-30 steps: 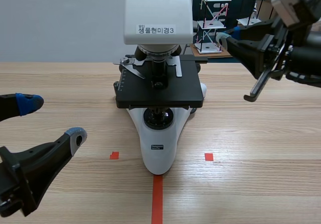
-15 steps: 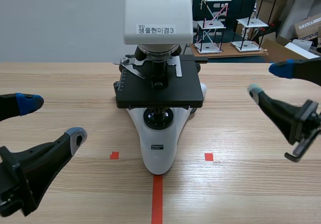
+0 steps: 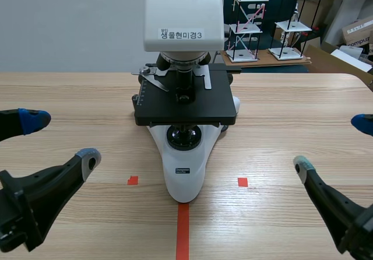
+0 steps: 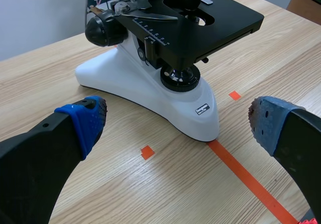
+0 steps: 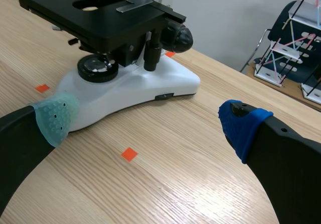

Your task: Return to the home posture

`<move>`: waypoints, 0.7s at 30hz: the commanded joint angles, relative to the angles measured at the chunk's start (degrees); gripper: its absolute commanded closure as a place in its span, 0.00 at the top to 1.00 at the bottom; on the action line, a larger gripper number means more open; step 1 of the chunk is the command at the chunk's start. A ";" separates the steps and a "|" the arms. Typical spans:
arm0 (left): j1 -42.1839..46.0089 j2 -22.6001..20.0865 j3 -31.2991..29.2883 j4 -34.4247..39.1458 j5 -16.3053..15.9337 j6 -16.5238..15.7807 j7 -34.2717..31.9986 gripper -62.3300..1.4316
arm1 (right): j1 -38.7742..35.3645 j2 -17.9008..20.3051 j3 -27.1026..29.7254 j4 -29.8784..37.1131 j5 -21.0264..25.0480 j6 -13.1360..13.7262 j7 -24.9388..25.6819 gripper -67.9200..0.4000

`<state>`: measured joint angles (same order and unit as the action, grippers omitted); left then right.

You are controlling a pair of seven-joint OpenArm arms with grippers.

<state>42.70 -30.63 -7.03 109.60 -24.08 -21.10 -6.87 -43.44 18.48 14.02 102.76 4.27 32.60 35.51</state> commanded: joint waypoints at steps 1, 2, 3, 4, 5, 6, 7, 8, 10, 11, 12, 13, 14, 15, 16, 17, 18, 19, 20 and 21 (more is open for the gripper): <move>0.28 0.00 -0.07 0.72 -0.35 -0.04 -0.59 0.95 | -0.92 -0.70 -0.04 2.64 1.95 0.02 0.70 0.90; 0.28 0.00 -0.07 0.72 -0.35 -0.04 -0.59 0.95 | -1.55 -1.22 -0.04 3.37 2.21 0.22 0.70 0.90; 0.28 0.00 -0.07 0.72 -0.35 -0.04 -0.59 0.95 | -1.99 -1.75 -0.04 4.02 2.19 0.46 0.66 0.90; 0.28 0.00 -0.07 0.72 -0.35 -0.04 -0.59 0.95 | -2.32 -2.27 -0.04 4.68 2.19 0.44 0.61 0.90; 0.28 0.00 -0.07 0.72 -0.35 -0.04 -0.57 0.95 | -2.47 -2.69 -0.07 5.20 2.21 0.46 0.46 0.90; 0.28 0.00 -0.07 0.72 -0.35 -0.04 -0.57 0.95 | -2.47 -2.97 -0.07 5.62 2.19 0.46 0.17 0.90; 0.28 0.00 -0.07 0.72 -0.35 -0.04 -0.57 0.95 | -2.45 -3.06 -0.11 5.88 2.19 0.46 -0.17 0.90; 0.28 0.00 -0.07 0.72 -0.35 -0.04 -0.57 0.95 | -2.45 -3.10 -0.11 6.08 2.19 0.46 -0.39 0.90; 0.28 0.00 -0.07 0.72 -0.35 -0.04 -0.57 0.95 | -2.43 -3.10 -0.11 6.12 2.21 0.44 -0.52 0.90; 0.28 0.00 -0.07 0.72 -0.35 -0.04 -0.57 0.95 | -2.43 -3.10 -0.11 6.12 2.21 0.44 -0.72 0.90; 0.28 0.00 -0.07 0.72 -0.35 -0.04 -0.57 0.95 | -2.43 -3.10 -0.11 6.12 2.21 0.44 -0.94 0.90; 0.28 0.00 -0.07 0.72 -0.35 -0.04 -0.57 0.95 | -2.43 -3.10 -0.11 6.12 2.19 0.44 -1.18 0.90; 0.28 0.00 -0.07 0.72 -0.35 -0.04 -0.57 0.95 | -2.43 -3.10 -0.11 6.12 2.19 0.44 -1.44 0.90; 0.28 0.00 -0.07 0.72 -0.35 -0.04 -0.57 0.95 | -2.43 -3.10 -0.11 6.12 2.19 0.44 -1.75 0.90; 0.28 0.00 -0.07 0.72 -0.35 -0.04 -0.57 0.95 | -2.43 -3.10 -0.11 6.12 2.19 0.44 -1.86 0.90; 0.28 0.00 -0.07 0.72 -0.35 -0.04 -0.57 0.95 | -2.43 -3.10 -0.11 6.12 2.19 0.44 -1.90 0.90; 0.28 0.00 -0.07 0.72 -0.35 -0.04 -0.57 0.95 | -2.43 -3.10 -0.11 6.12 2.19 0.44 -1.90 0.90; 0.28 0.00 -0.07 0.72 -0.35 -0.04 -0.57 0.95 | -2.43 -3.10 -0.11 6.12 2.19 0.44 -1.90 0.90; 0.28 0.00 -0.07 0.72 -0.35 -0.04 -0.57 0.95 | -2.43 -3.10 -0.11 6.12 2.19 0.44 -1.90 0.90; 0.28 0.00 -0.07 0.72 -0.35 -0.04 -0.57 0.95 | -2.43 -3.10 -0.11 6.12 2.19 0.44 -1.90 0.90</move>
<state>42.70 -30.63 -7.03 109.60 -24.08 -21.12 -6.85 -46.37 14.92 14.02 108.38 5.56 33.26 32.73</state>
